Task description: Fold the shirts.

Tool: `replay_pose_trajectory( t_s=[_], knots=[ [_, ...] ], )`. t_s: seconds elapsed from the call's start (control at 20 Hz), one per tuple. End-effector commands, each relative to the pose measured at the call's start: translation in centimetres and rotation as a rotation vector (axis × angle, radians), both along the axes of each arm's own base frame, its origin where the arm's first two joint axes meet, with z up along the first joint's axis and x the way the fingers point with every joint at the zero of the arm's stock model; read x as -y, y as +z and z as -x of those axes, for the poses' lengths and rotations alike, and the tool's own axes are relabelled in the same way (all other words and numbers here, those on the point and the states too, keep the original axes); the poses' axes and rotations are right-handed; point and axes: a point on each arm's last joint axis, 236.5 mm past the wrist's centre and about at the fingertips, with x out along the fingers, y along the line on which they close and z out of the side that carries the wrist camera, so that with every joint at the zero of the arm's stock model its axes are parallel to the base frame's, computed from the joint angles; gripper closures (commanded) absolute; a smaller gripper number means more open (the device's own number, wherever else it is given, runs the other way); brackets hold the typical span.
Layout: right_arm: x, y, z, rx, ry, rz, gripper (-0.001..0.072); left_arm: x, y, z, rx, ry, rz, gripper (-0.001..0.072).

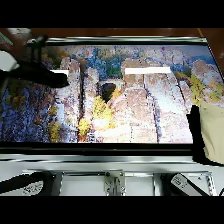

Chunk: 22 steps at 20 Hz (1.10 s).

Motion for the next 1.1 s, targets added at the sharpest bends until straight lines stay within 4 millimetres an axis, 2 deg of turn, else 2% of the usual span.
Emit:
replay_pose_trajectory(
  t_s=[0.0, 0.05, 0.1, 0.2, 0.3, 0.4, 0.55, 1.05],
  knots=[
    [-8.1, 0.8, -3.5, -0.046, 0.272, 0.114, 0.0015, -2.9, -6.6, 3.6, -0.245, -0.013, -0.36, 0.0279],
    [-10.0, -1.9, -3.1, -0.15, 0.314, 0.086, 0.0014, -2.3, -7.7, 4.2, -0.289, -0.022, -0.375, 0.0001],
    [-12.2, -4.5, -2.8, -0.238, 0.372, 0.029, 0.0014, -1.8, -8.5, 4.5, -0.309, -0.039, -0.387, 0.0001],
    [-15.3, -8.5, -1.7, -0.378, 0.45, -0.061, 0.0014, -1.1, -9.2, 3.7, -0.291, -0.044, -0.38, 0.0004],
    [-16.9, -10.5, -1.1, -0.468, 0.498, -0.098, 0.0014, -0.5, -9.0, 2.7, -0.245, -0.037, -0.355, 0.0004],
    [-17.9, -11.2, -1.5, -0.487, 0.528, -0.099, 0.0014, -0.4, -8.9, 2.5, -0.235, -0.036, -0.35, 0.0005],
    [-18.9, -11.2, -1.6, -0.478, 0.548, -0.121, 0.0014, 0.0, -8.8, 1.8, -0.205, -0.034, -0.332, 0.0004],
    [-18.8, -11.2, -1.6, -0.479, 0.547, -0.117, 0.0014, 0.5, -8.6, 1.1, -0.168, -0.058, -0.319, 0.0005]
  ],
)
